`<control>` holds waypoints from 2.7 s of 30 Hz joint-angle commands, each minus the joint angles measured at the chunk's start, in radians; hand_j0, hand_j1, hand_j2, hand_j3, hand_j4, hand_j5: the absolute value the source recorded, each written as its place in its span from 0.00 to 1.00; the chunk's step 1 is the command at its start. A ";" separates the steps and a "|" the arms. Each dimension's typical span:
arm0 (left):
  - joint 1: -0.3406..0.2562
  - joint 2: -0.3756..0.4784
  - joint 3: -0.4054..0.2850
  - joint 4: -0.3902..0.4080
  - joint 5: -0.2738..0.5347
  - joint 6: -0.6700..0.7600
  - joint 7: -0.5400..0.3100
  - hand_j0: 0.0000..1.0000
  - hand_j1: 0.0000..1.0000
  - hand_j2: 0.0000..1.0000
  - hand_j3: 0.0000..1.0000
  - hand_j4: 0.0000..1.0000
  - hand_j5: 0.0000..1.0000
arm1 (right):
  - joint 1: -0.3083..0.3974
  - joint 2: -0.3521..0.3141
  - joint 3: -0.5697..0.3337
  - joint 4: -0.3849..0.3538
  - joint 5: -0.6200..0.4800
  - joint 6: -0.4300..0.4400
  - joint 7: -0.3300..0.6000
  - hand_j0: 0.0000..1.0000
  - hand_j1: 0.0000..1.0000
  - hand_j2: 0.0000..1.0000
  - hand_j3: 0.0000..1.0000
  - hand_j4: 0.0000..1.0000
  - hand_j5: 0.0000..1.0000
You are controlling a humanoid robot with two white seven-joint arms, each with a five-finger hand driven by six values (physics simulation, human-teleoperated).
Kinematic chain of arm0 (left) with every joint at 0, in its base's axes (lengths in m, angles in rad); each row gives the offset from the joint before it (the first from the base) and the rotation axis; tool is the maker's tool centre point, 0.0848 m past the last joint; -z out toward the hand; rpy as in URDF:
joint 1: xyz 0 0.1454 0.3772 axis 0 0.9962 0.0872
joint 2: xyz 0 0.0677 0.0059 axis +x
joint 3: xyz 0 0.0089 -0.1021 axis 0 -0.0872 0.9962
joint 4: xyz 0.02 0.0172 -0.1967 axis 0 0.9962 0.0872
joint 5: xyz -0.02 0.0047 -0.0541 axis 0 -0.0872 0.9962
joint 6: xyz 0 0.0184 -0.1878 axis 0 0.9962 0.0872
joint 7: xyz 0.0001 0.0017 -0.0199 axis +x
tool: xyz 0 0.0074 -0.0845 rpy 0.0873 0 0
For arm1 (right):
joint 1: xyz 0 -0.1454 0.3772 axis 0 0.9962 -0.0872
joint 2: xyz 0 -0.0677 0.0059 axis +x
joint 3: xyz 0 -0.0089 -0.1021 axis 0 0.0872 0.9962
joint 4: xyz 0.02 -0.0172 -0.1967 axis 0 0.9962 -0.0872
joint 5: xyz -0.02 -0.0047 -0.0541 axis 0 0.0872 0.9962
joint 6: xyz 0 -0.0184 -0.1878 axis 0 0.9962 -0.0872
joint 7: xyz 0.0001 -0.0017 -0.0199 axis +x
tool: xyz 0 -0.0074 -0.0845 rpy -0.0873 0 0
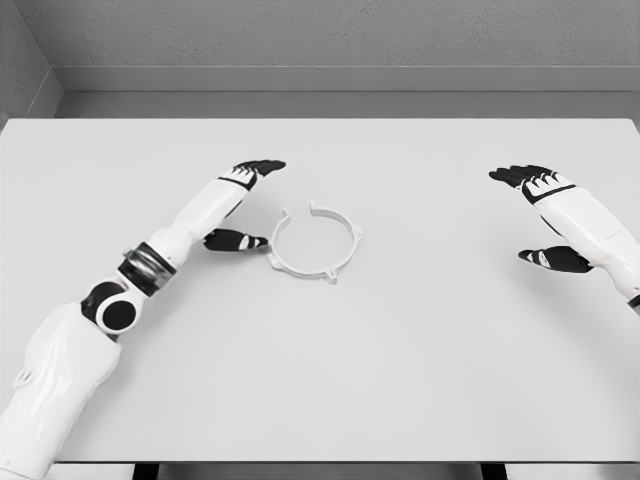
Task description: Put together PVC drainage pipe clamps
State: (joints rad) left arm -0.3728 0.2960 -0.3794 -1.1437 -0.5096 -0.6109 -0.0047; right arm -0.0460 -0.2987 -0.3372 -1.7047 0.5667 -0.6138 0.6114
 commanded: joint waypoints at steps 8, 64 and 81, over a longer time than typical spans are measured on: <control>0.057 0.077 -0.001 -0.090 0.014 0.000 0.006 1.00 1.00 1.00 1.00 1.00 1.00 | -0.002 0.000 0.001 -0.001 -0.007 0.003 -0.001 1.00 1.00 1.00 1.00 1.00 1.00; 0.081 0.014 -0.030 -0.117 -0.012 0.000 0.000 1.00 1.00 1.00 1.00 1.00 1.00 | 0.002 0.000 -0.002 0.002 -0.007 0.003 -0.001 1.00 1.00 1.00 1.00 1.00 1.00; 0.081 -0.015 -0.032 -0.117 -0.027 0.000 -0.001 1.00 1.00 1.00 1.00 1.00 1.00 | 0.005 0.000 -0.003 0.002 -0.007 0.003 -0.001 1.00 1.00 1.00 1.00 1.00 1.00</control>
State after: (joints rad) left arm -0.2915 0.2812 -0.4110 -1.2603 -0.5426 -0.6108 -0.0057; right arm -0.0414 -0.2987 -0.3391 -1.7033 0.5668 -0.6138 0.6114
